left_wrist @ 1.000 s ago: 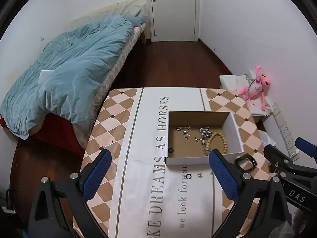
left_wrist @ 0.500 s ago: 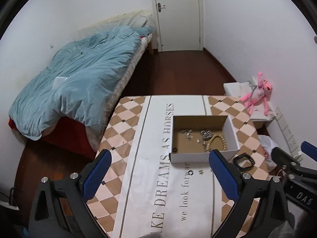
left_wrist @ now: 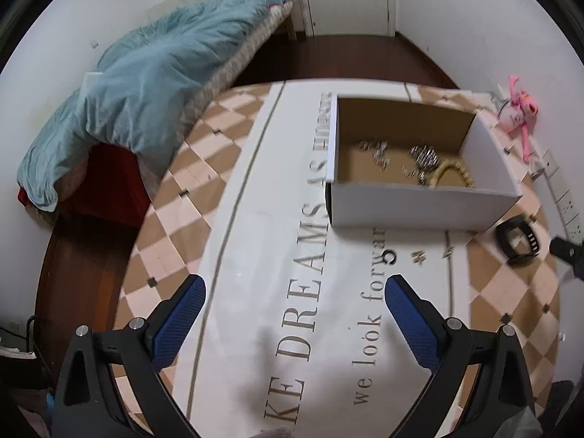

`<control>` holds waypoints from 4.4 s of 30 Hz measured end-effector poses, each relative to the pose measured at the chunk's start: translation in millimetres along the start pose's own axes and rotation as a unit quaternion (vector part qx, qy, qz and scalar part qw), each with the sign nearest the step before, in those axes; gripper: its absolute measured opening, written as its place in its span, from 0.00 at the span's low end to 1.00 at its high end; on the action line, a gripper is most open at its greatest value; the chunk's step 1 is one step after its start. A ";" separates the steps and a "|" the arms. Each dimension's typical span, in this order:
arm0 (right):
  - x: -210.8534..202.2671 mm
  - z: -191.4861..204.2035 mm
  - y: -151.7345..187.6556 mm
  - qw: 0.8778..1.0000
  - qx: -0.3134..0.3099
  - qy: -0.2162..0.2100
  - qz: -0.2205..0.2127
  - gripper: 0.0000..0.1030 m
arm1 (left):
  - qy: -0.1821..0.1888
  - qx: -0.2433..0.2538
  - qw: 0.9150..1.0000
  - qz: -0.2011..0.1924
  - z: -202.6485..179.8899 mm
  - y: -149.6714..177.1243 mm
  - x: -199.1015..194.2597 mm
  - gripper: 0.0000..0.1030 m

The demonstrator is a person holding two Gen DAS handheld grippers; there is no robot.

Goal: Organize jewelry
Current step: 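Grasp the black watch band with the right tool while the left tool grasps a small ring, then carry the watch band and ring into the white box and release, then withdraw both tools from the box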

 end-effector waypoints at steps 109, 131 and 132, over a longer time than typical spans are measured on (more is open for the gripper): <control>-56.9 111.6 -52.6 0.985 -0.165 -0.020 -0.048 0.98 | 0.073 -0.006 0.995 -0.068 -0.8 -100.1 -32.8 0.97; -179.7 104.9 -52.5 0.977 -0.144 -0.032 -0.156 0.99 | 0.096 -0.014 0.987 -0.129 9.3 -103.8 -125.4 0.97; -180.8 104.7 -51.5 0.977 -0.143 -0.032 -0.156 0.99 | 0.096 -0.016 0.987 -0.127 9.7 -102.9 -125.5 0.97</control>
Point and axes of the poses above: each gripper's, at about its wrist camera, not at the fingertips, and x roughly the way its jaws point, z to its left, y to its underside, the point moved 7 cm from there along x, roughly the way its jaws point, and after that the axes turned 11 degrees about -z, right-handed, at the moved point
